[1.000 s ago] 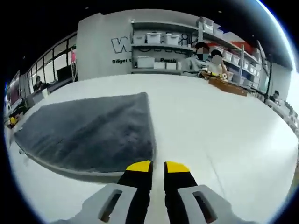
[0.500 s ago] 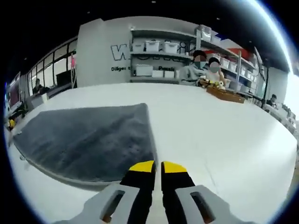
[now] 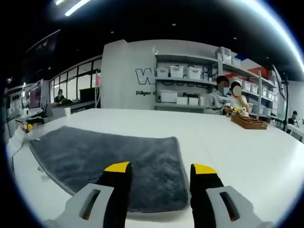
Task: Open the folded towel by lifting each exposed corner and separating the folded layers until the towel lies flat within the target outline without major curled edges
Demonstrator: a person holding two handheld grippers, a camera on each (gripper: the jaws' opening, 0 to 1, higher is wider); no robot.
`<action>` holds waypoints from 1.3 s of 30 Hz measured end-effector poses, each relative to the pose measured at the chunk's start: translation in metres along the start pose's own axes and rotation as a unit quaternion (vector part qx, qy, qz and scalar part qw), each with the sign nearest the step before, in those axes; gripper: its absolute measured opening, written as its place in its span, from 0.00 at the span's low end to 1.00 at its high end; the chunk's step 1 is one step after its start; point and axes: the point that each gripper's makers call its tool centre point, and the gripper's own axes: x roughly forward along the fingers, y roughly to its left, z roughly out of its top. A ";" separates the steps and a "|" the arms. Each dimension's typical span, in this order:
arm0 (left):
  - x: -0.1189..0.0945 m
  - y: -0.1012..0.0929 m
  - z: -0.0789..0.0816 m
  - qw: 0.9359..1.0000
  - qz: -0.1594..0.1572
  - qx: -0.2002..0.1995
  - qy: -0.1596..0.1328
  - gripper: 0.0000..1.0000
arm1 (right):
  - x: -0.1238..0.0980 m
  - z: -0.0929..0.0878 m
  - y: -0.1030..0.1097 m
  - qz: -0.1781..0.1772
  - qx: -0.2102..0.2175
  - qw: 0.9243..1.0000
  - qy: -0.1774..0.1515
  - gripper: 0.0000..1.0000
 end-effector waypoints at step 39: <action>0.000 0.000 0.002 1.000 -0.002 0.000 -0.002 1.00 | 0.003 -0.048 -0.045 -0.088 0.021 0.992 0.093 0.75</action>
